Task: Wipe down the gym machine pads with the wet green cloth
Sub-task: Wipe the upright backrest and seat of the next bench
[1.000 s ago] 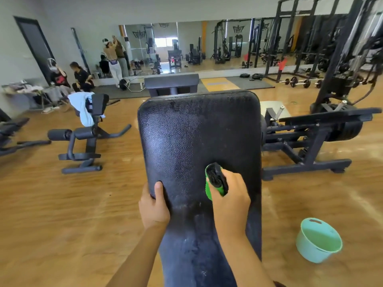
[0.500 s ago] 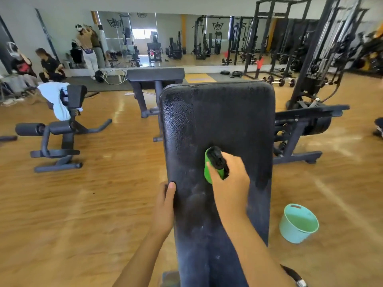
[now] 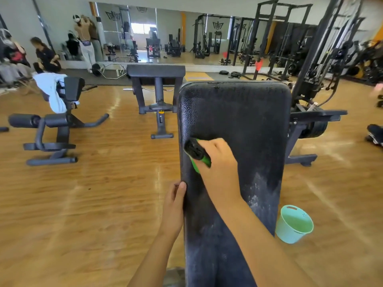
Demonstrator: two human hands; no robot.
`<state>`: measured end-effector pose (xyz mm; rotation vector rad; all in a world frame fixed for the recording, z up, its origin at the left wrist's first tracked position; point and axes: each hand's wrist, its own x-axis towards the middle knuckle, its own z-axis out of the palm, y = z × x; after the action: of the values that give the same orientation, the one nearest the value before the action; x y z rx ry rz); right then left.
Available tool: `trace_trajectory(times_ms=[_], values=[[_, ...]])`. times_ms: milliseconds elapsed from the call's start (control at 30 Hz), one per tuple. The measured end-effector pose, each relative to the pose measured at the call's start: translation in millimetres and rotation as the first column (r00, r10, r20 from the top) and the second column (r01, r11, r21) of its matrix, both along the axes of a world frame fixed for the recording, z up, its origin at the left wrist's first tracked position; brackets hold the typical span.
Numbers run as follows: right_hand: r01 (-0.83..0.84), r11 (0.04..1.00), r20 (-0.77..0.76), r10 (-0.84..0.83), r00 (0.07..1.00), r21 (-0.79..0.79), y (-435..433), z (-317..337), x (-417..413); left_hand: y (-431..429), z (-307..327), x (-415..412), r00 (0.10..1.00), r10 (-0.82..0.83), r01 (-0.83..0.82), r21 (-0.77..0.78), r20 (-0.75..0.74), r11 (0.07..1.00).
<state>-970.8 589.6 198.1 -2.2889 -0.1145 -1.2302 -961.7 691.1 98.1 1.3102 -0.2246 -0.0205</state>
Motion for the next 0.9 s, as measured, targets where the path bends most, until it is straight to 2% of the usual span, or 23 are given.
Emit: trace_trajectory(times_ms=[100, 200, 267, 400, 667, 800, 900], values=[[-0.018, 0.989, -0.031, 0.014, 0.999, -0.148, -2, 5, 3, -1, 0, 0, 1.000, 0.014, -0.015, -0.008, -0.018, 1.000], [-0.071, 0.949, -0.081, 0.048, 0.996, -0.308, -3, -15, -5, -5, -3, -3, 0.997, 0.056, -0.060, -0.073, -0.046, 0.996], [-0.104, 0.927, -0.143, 0.055, 0.988, -0.360, -3, -31, -12, -7, -8, -7, 0.996, 0.061, -0.067, -0.097, -0.068, 0.993], [-0.108, 0.945, -0.175, 0.055, 0.983, -0.309, 0, -37, -13, -8, -15, -13, 0.990, 0.080, -0.089, -0.081, -0.113, 0.993], [0.048, 0.954, 0.060, -0.032, 0.998, -0.295, 17, -43, -9, -6, -10, -16, 0.990, 0.082, -0.089, -0.056, -0.115, 0.994], [0.005, 0.964, 0.168, 0.042, 0.985, -0.267, 9, -7, 7, -3, -16, -12, 0.989, 0.086, -0.089, -0.019, -0.117, 0.996], [0.046, 0.966, 0.202, 0.007, 0.979, -0.254, 2, 37, 25, -2, -20, -12, 0.987, 0.068, -0.066, 0.018, -0.146, 0.998]])
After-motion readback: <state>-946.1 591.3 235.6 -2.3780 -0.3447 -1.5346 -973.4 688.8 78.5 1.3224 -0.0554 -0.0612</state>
